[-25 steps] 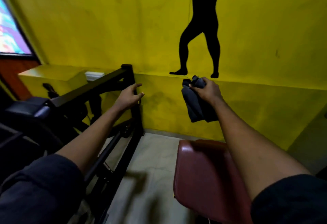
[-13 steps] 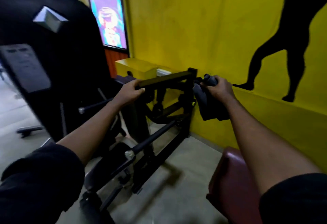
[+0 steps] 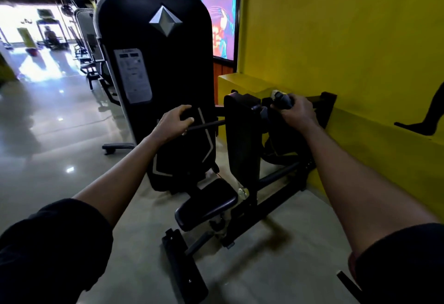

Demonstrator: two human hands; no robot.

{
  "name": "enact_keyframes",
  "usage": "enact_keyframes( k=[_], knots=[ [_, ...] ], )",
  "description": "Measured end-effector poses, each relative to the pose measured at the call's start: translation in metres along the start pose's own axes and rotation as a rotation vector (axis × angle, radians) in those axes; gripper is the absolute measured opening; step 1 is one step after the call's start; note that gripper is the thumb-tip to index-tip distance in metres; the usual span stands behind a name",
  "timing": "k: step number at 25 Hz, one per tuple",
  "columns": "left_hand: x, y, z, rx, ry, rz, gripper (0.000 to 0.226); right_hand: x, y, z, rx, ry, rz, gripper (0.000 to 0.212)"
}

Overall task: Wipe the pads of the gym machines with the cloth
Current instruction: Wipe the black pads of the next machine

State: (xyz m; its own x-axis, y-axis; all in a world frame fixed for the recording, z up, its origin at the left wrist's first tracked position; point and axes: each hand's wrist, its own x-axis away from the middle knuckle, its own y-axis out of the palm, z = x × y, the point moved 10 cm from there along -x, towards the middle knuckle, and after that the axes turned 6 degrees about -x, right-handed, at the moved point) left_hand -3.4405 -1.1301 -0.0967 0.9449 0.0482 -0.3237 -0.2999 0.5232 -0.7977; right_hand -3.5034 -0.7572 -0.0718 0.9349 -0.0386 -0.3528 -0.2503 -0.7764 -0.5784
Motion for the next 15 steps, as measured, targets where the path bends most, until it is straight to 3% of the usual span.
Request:
enact_keyframes(
  k=[8,15],
  knots=[
    [-0.065,0.009,-0.038,0.010,0.008,-0.010,0.052,-0.080,0.063,-0.007,0.195,0.014,0.023,0.054],
    [-0.139,0.040,-0.068,0.019,0.083,-0.086,0.052,-0.122,0.107,0.013,0.358,0.066,0.026,0.061]
  ],
)
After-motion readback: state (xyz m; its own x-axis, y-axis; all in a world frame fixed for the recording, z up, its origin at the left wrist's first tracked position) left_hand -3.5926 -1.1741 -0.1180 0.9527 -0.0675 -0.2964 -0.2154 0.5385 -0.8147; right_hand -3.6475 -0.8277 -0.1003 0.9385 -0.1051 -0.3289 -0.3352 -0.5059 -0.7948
